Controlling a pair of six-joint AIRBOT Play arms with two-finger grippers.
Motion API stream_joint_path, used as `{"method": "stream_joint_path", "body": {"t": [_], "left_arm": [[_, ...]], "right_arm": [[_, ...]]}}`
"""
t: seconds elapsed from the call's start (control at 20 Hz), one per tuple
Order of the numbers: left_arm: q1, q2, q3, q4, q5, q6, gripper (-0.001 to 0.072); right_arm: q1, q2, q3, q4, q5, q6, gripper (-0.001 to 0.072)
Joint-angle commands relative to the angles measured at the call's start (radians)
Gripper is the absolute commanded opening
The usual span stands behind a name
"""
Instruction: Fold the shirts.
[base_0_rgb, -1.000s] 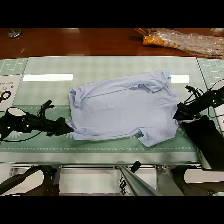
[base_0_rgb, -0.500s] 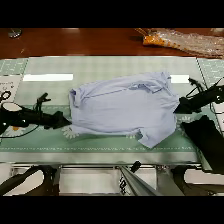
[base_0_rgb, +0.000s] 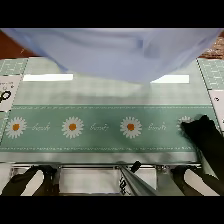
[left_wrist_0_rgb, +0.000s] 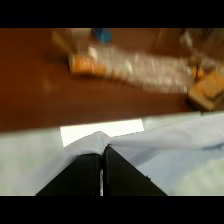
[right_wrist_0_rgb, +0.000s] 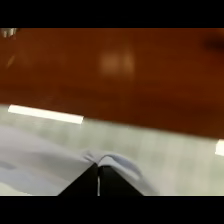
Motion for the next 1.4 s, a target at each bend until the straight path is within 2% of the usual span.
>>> {"method": "stream_joint_path", "body": {"t": [0.0,0.2,0.3,0.4,0.55,0.65,0.85,0.95,1.0,1.05,1.2,1.35], "left_arm": [[0.001,0.062,0.293,-0.008,0.082,-0.001,0.0015],[0.001,0.101,0.495,0.021,0.169,0.000,0.0015],[0.001,0.123,0.575,0.063,0.148,-0.002,0.0014],[0.001,0.168,0.588,0.119,0.099,-0.045,0.0014],[0.001,0.229,0.588,0.273,-0.076,-0.187,0.0014],[0.001,0.244,0.588,0.359,-0.228,-0.251,0.0014],[0.002,0.219,0.548,0.410,-0.547,-0.275,0.0014],[0.002,0.196,0.462,0.409,-0.674,-0.289,0.0014],[0.001,0.181,0.401,0.408,-0.731,-0.313,0.0014],[0.001,0.169,0.335,0.408,-0.771,-0.313,0.0014],[0.001,0.135,0.079,0.408,-0.756,-0.309,0.0014],[0.001,0.063,-0.137,0.407,-0.587,-0.262,0.0014]], "right_arm": [[-0.001,0.112,0.264,-0.069,-0.097,0.097,0.0017],[-0.001,0.222,0.314,-0.142,-0.161,0.154,0.0017],[-0.001,0.277,0.314,-0.167,-0.154,0.180,0.0017],[-0.001,0.328,0.314,-0.194,-0.131,0.193,0.0017],[-0.001,0.388,0.314,-0.253,-0.060,0.237,0.0017],[-0.001,0.399,0.314,-0.310,0.040,0.262,0.0017],[-0.001,0.338,0.314,-0.320,0.375,0.255,0.0016],[-0.001,0.249,0.313,-0.330,0.613,0.249,0.0016],[-0.001,0.208,0.288,-0.307,0.631,0.293,0.0016],[-0.001,0.178,0.249,-0.295,0.630,0.266,0.0016],[0.000,0.058,0.116,-0.272,0.629,0.259,0.0016],[0.000,-0.107,0.090,-0.264,0.594,0.241,0.0016]]}}
